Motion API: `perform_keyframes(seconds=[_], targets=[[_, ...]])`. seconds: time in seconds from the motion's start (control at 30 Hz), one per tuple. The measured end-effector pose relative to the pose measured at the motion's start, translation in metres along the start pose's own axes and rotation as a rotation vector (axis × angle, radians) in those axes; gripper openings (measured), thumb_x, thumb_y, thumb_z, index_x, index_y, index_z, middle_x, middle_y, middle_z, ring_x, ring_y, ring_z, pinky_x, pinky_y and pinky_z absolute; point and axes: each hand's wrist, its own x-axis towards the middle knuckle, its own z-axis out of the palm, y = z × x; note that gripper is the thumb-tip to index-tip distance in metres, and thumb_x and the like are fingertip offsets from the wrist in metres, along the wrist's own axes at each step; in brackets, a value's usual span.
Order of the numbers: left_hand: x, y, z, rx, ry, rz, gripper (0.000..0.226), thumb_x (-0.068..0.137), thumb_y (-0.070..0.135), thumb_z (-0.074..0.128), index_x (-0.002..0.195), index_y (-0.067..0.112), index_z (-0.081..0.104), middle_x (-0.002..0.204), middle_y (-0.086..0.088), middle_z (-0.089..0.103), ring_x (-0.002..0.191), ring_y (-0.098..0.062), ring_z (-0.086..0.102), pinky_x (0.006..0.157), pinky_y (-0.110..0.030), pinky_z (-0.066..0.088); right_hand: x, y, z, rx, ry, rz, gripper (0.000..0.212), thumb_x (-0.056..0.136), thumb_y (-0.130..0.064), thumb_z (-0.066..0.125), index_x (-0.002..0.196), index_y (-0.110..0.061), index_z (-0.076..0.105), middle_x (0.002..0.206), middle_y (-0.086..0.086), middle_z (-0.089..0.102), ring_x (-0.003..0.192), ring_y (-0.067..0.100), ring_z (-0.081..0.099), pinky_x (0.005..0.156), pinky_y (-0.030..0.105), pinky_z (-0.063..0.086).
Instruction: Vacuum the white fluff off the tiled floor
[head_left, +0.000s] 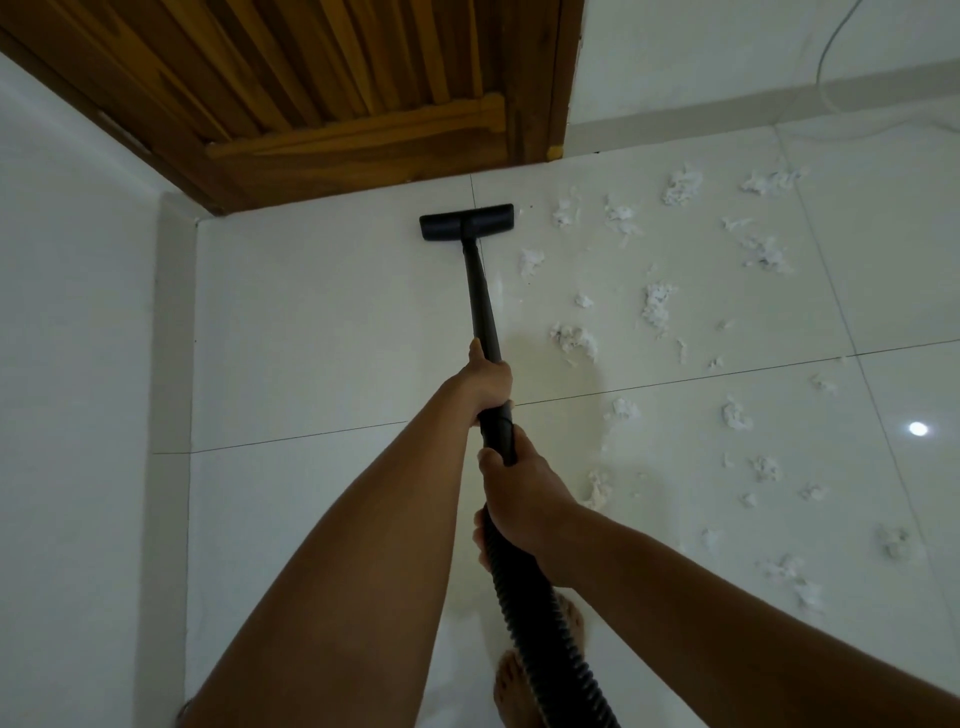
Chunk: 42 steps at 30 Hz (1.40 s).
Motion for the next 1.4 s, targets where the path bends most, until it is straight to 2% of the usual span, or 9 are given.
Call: perform_keyframes(seconds=[0.17, 0.63, 0.77, 0.9, 0.97, 1.17, 1.27, 1.33, 1.4], targets=[[-0.025, -0.021, 0.008, 0.002, -0.006, -0.014, 0.064, 0.109, 0.028, 0.034, 0.161, 0.036, -0.002, 0.105, -0.013, 0.057, 0.076, -0.018, 0.058, 0.077, -0.037, 0.059, -0.024, 0.021, 0.003, -0.028, -0.002, 0.000, 0.038, 0.107, -0.031, 0.038, 0.143, -0.044, 0.037, 0.073, 0.014, 0.058, 0.043, 0.019, 0.056, 0.045, 0.029, 0.052], [-0.101, -0.101, 0.049, 0.048, -0.024, -0.044, 0.067, 0.109, 0.027, 0.032, 0.161, 0.036, -0.009, 0.099, -0.012, 0.060, 0.078, -0.018, 0.060, 0.088, -0.037, 0.057, -0.090, 0.112, 0.006, -0.100, 0.002, -0.011, 0.043, 0.109, -0.030, 0.036, 0.151, -0.037, 0.030, 0.074, 0.012, 0.058, 0.043, 0.017, 0.056, 0.044, 0.027, 0.051], [-0.123, -0.133, 0.063, 0.079, -0.024, -0.041, 0.068, 0.108, 0.026, 0.032, 0.161, 0.035, -0.010, 0.135, -0.019, 0.058, 0.114, -0.031, 0.064, 0.099, -0.044, 0.055, -0.104, 0.150, 0.011, -0.131, 0.032, -0.030, 0.046, 0.109, -0.030, 0.036, 0.153, -0.037, 0.028, 0.072, 0.010, 0.060, 0.033, 0.011, 0.055, 0.036, 0.020, 0.046], [-0.141, -0.168, 0.076, 0.042, -0.028, -0.049, 0.068, 0.108, 0.024, 0.034, 0.161, 0.035, -0.007, 0.102, -0.015, 0.061, 0.080, -0.020, 0.062, 0.077, -0.036, 0.057, -0.117, 0.189, 0.017, -0.066, 0.035, 0.012, 0.046, 0.108, -0.031, 0.038, 0.151, -0.044, 0.028, 0.072, 0.011, 0.060, 0.036, 0.014, 0.056, 0.039, 0.025, 0.050], [-0.148, -0.182, 0.084, 0.027, -0.033, -0.055, 0.068, 0.108, 0.024, 0.035, 0.161, 0.036, -0.007, 0.103, -0.013, 0.060, 0.076, -0.017, 0.059, 0.070, -0.033, 0.055, -0.124, 0.207, 0.016, -0.048, 0.032, 0.029, 0.046, 0.107, -0.031, 0.039, 0.150, -0.045, 0.029, 0.072, 0.012, 0.060, 0.036, 0.015, 0.056, 0.040, 0.026, 0.051], [-0.180, -0.218, 0.113, 0.034, -0.030, -0.071, 0.072, 0.107, 0.020, 0.036, 0.160, 0.037, -0.010, 0.141, -0.023, 0.054, 0.117, -0.031, 0.062, 0.100, -0.047, 0.054, -0.156, 0.249, 0.006, -0.005, -0.009, 0.060, 0.046, 0.108, -0.031, 0.038, 0.150, -0.046, 0.030, 0.070, 0.012, 0.057, 0.038, 0.017, 0.054, 0.039, 0.025, 0.050], [-0.199, -0.238, 0.129, 0.023, -0.039, -0.082, 0.072, 0.107, 0.019, 0.035, 0.160, 0.037, -0.010, 0.132, -0.019, 0.058, 0.105, -0.028, 0.065, 0.093, -0.043, 0.058, -0.175, 0.272, 0.000, -0.004, -0.025, 0.054, 0.044, 0.108, -0.028, 0.037, 0.149, -0.042, 0.033, 0.071, 0.012, 0.055, 0.043, 0.018, 0.054, 0.041, 0.026, 0.050], [-0.210, -0.253, 0.140, -0.007, -0.043, -0.092, 0.072, 0.107, 0.019, 0.034, 0.160, 0.037, -0.010, 0.117, -0.016, 0.062, 0.084, -0.020, 0.063, 0.076, -0.036, 0.059, -0.184, 0.291, -0.003, -0.029, -0.024, 0.039, 0.043, 0.108, -0.026, 0.036, 0.149, -0.039, 0.035, 0.075, 0.013, 0.055, 0.045, 0.019, 0.053, 0.043, 0.027, 0.050], [-0.217, -0.269, 0.152, -0.039, -0.038, -0.092, 0.071, 0.107, 0.019, 0.035, 0.160, 0.037, -0.009, 0.124, -0.018, 0.061, 0.076, -0.016, 0.059, 0.072, -0.033, 0.057, -0.191, 0.311, -0.006, -0.065, -0.030, 0.024, 0.042, 0.108, -0.024, 0.036, 0.148, -0.035, 0.036, 0.083, 0.014, 0.057, 0.047, 0.019, 0.053, 0.045, 0.029, 0.050]])
